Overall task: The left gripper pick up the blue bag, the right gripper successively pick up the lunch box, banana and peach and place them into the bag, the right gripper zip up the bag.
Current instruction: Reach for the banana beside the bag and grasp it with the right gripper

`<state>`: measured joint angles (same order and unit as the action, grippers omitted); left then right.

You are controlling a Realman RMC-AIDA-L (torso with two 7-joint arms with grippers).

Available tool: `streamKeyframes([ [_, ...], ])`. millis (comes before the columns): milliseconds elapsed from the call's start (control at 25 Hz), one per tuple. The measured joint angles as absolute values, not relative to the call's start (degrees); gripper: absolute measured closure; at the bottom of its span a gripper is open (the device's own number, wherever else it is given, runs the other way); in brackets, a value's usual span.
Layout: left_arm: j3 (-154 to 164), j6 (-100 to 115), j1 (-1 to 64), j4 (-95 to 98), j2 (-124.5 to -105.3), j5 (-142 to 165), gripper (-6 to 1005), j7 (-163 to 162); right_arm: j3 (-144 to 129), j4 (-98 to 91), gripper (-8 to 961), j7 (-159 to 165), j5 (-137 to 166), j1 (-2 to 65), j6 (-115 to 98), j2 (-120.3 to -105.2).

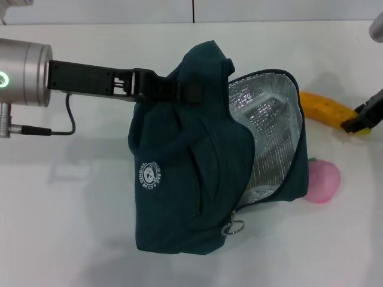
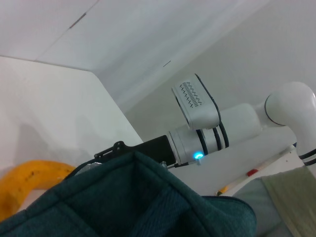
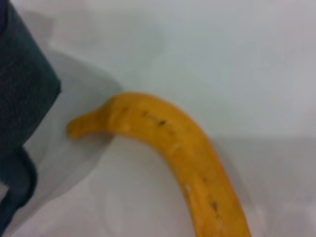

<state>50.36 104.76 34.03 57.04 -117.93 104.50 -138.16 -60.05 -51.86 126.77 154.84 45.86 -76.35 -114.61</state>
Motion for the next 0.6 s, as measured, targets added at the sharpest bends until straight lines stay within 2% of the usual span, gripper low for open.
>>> streamKeyframes([
  [600, 50.36, 104.77, 33.92, 57.04, -117.95, 104.5, 950, -137.9, -60.09, -50.36, 457, 126.55, 154.32, 46.85, -73.8, -114.52],
])
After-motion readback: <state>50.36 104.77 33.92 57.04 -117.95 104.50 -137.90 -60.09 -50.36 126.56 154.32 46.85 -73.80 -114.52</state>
